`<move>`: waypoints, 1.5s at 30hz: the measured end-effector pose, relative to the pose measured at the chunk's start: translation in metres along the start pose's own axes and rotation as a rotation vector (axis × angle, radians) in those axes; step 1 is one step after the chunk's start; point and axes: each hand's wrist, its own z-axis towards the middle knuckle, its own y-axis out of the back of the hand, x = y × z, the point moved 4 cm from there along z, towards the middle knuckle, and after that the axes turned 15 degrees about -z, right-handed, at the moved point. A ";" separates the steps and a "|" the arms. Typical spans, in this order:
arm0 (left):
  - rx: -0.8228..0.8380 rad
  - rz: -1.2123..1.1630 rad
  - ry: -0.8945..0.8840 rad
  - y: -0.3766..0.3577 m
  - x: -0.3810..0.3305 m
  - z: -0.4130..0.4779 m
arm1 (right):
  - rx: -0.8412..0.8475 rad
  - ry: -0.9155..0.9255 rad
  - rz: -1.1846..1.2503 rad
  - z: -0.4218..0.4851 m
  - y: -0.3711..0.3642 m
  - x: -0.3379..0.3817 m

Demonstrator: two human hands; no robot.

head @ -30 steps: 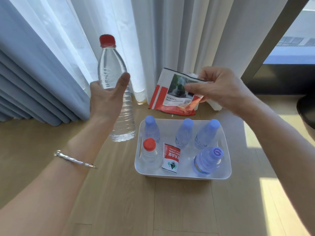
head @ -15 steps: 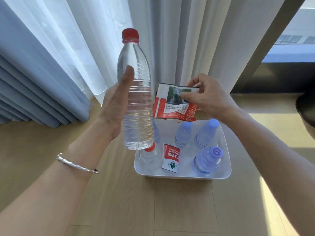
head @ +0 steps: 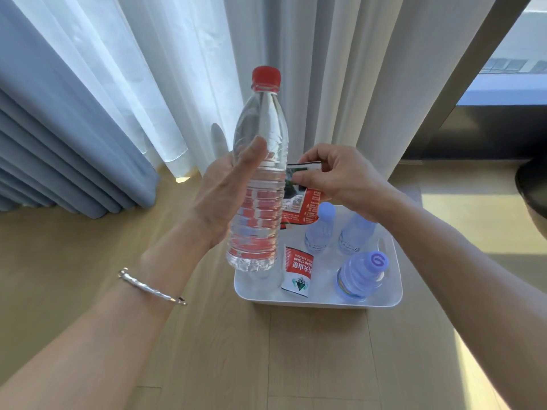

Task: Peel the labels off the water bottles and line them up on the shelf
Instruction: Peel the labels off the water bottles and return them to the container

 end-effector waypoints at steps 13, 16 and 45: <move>-0.132 0.022 -0.014 0.010 -0.001 0.002 | 0.258 -0.149 -0.694 -0.010 -0.015 -0.054; -0.117 -0.034 -0.022 0.003 -0.002 0.001 | 0.311 -0.152 -0.811 -0.016 -0.037 -0.058; 0.122 0.541 0.138 -0.066 0.085 -0.002 | 0.235 -0.266 0.066 -0.009 -0.010 -0.055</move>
